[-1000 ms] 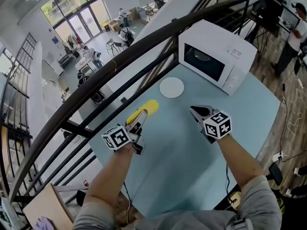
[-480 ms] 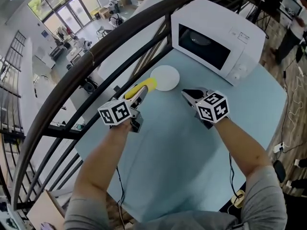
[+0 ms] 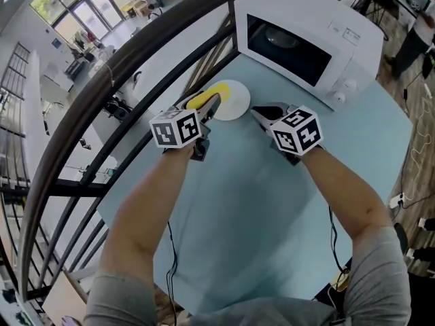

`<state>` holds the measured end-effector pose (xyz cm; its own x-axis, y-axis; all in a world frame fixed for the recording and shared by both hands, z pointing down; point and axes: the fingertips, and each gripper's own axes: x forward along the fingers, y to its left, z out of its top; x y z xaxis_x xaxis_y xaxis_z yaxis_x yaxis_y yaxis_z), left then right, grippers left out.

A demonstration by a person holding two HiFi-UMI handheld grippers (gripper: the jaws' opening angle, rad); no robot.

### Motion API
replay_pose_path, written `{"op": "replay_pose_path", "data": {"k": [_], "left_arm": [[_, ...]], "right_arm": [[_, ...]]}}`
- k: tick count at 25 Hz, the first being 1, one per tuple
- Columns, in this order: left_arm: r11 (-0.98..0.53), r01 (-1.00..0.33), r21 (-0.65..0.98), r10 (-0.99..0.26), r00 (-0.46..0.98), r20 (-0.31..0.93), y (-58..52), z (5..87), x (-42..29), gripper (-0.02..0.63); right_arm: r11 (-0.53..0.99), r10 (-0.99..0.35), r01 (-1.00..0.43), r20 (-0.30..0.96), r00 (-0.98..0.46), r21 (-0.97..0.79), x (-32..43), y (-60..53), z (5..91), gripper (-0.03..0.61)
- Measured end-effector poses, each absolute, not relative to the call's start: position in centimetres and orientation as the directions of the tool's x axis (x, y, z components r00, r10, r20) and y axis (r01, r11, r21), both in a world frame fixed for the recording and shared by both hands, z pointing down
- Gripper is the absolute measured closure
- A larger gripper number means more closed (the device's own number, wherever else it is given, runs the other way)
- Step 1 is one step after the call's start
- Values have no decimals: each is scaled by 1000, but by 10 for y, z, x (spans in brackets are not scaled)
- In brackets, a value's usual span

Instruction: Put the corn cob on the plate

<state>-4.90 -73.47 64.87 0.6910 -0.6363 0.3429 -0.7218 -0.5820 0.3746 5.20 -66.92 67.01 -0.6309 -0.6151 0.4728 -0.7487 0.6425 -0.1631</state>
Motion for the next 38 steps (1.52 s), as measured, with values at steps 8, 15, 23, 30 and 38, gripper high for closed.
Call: {"op": "replay_pose_path", "data": {"k": [8,15,23,30,38], "left_arm": [[-620,-750,230,-645,654,396,-751,666,-24,379],[-626,-767,141,-675,623,395,-769,671,-24,379],[-643,-758,107,-670,625,400,-775,681,-11,379],[-670,-741,57,-628,605,489,-766,708,-8,379],[-689,-725,-21,-599,553,579,-758,730,-10,379]], "right_arm": [[656,-607,-740,480,-633,-147,49,-674,678,561],[664,-608,-737,482,-631,-126,52,-676,685,561],[664,-607,-737,486,-629,-125,54,-678,694,561],[666,-603,-735,489,-630,-127,55,-676,700,561],[662,-605,-738,490,-628,-129,57,-675,701,561]]}}
